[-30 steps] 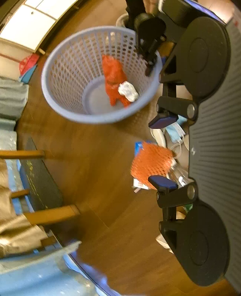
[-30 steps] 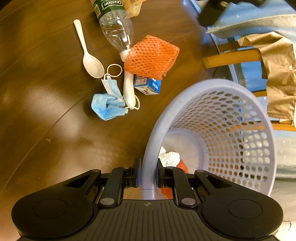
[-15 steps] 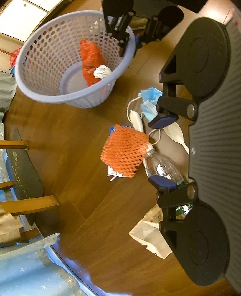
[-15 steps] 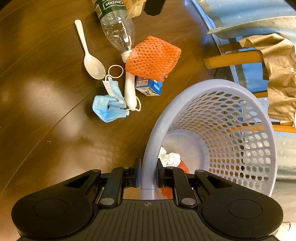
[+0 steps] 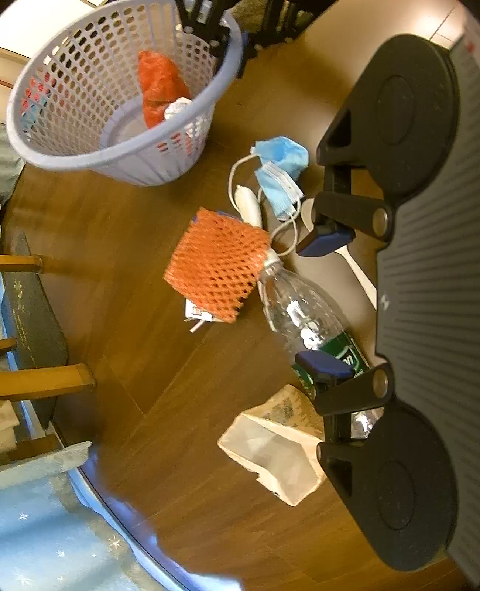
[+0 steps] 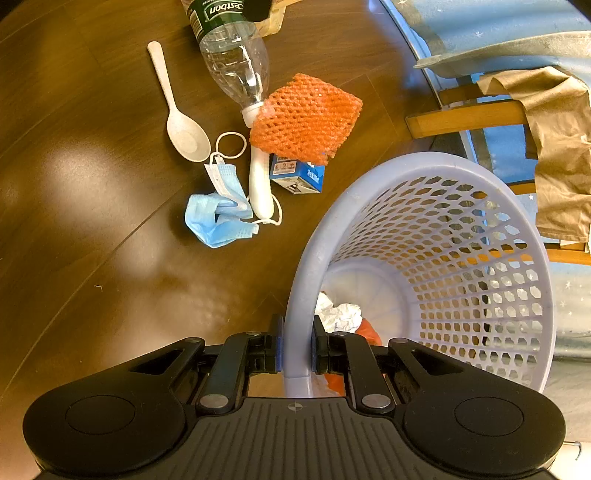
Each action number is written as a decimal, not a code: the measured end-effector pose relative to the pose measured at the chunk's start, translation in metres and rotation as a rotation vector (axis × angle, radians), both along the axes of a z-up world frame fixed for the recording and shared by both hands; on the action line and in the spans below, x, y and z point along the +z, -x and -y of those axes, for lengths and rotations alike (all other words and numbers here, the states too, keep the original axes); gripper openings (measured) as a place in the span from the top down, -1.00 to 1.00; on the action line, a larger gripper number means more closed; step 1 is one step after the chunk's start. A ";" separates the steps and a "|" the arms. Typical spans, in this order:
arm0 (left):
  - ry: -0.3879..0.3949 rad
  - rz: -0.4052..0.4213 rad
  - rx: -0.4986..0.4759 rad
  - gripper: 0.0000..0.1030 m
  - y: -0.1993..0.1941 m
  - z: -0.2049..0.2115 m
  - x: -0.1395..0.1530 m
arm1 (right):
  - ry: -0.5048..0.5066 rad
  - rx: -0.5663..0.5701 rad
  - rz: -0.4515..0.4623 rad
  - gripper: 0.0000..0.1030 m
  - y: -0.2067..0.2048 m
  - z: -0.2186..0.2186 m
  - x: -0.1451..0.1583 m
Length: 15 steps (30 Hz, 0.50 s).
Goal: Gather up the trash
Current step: 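Move the left gripper to the white plastic spoon and grasp it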
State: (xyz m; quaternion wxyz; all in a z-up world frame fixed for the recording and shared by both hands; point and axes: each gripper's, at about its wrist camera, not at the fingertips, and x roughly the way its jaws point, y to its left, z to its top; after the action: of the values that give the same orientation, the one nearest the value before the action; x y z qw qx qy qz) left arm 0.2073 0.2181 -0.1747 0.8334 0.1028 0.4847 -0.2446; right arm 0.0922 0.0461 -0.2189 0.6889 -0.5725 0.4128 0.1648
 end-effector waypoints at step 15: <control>-0.060 -0.032 -0.209 0.02 0.017 0.019 -0.049 | -0.009 -0.009 0.002 0.80 -0.003 -0.002 0.003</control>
State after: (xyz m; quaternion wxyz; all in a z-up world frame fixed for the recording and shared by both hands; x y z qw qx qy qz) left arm 0.1904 0.1994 -0.2234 0.7921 0.1741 0.4916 -0.3172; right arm 0.0955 0.0480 -0.2154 0.6928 -0.5677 0.4139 0.1628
